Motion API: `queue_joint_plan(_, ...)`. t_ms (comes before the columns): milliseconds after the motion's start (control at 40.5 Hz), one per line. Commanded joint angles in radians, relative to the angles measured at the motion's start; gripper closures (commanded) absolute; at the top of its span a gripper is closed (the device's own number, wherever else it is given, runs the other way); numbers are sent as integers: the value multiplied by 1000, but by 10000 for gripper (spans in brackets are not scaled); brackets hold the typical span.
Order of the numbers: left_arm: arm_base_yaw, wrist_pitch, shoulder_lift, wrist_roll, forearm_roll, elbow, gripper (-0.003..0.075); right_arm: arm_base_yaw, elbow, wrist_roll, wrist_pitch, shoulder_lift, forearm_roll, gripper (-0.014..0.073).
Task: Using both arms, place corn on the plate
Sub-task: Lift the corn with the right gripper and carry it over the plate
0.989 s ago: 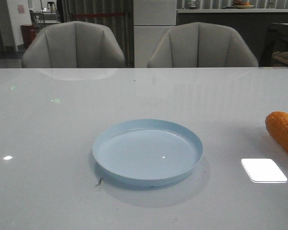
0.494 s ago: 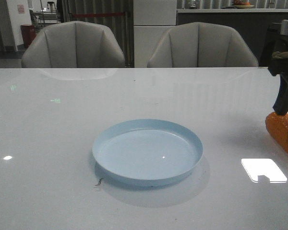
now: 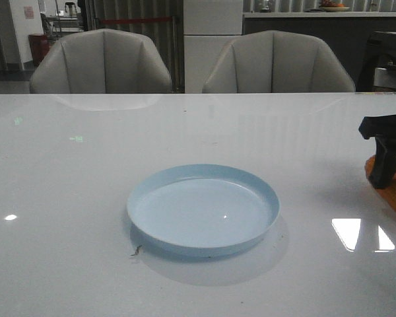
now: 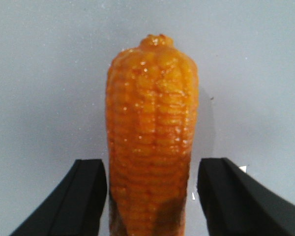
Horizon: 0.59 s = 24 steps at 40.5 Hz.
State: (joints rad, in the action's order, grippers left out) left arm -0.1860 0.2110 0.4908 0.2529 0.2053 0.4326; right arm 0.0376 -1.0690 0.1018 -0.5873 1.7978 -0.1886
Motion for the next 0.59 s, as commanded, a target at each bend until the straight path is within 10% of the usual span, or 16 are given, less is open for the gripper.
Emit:
queue_joint_plan(0, 0, -77, 4, -4, 10, 30, 271, 4, -31, 23, 35, -40, 3, 169)
queue_joint_plan(173, 0, -77, 4, -4, -3, 30, 271, 4, -39, 55, 39, -40, 3, 359)
queue_joint_plan(569, 0, -77, 4, -4, -5, 30, 271, -123, -341, 232, -167, -40, -4, 357)
